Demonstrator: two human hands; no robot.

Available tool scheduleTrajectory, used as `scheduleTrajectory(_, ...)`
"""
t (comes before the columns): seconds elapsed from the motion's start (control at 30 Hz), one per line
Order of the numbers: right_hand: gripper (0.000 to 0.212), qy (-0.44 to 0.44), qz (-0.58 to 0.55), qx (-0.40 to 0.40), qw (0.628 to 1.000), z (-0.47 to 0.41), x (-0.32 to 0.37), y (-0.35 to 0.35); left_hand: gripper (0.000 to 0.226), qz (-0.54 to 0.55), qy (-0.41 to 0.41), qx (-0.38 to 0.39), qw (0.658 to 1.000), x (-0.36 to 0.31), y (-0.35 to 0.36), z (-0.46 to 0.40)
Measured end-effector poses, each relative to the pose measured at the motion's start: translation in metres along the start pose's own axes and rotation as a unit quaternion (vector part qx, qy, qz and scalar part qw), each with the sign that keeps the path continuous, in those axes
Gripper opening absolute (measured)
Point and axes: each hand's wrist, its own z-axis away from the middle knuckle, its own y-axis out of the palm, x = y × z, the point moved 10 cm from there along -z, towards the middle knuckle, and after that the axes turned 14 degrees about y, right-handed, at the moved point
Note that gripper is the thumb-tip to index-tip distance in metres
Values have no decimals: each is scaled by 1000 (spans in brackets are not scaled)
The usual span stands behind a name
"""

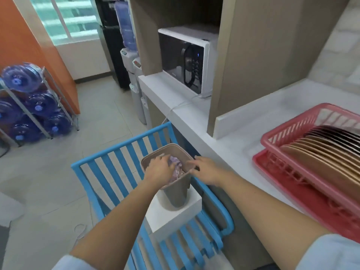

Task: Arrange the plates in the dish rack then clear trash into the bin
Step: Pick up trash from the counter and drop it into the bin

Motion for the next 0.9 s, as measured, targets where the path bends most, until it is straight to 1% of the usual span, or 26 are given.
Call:
scheduleTrajectory(0.07,50,25,-14,-17,999,20,-18,-10,46,-32,47,24,998,-35,-3,4)
scheduleTrajectory(0.13,53,37,-12,-27,999,37,-32,-18,51,-51,85,43,994,-61,-5,7)
scheduleTrajectory(0.2,53,52,-12,-44,998,62,-50,-29,55,-39,100,54,993,-87,-4,14)
scheduleTrajectory(0.27,53,65,-25,-60,996,86,-67,-37,52,-29,114,44,992,-108,-3,22)
scheduleTrajectory(0.4,54,99,-45,-69,992,138,-111,-42,55,-21,159,50,986,-158,11,45)
scheduleTrajectory(0.6,57,159,-103,-57,980,244,-193,-38,53,-25,248,90,964,-258,61,111)
scheduleTrajectory(0.7,57,182,-115,-60,975,291,-228,-26,55,-16,282,131,950,-299,99,141)
scheduleTrajectory(0.8,56,214,-136,-91,963,339,-274,-23,55,-5,310,183,933,-348,137,174)
scheduleTrajectory(0.9,56,266,-129,-122,947,386,-325,-32,57,7,344,211,915,-398,166,199)
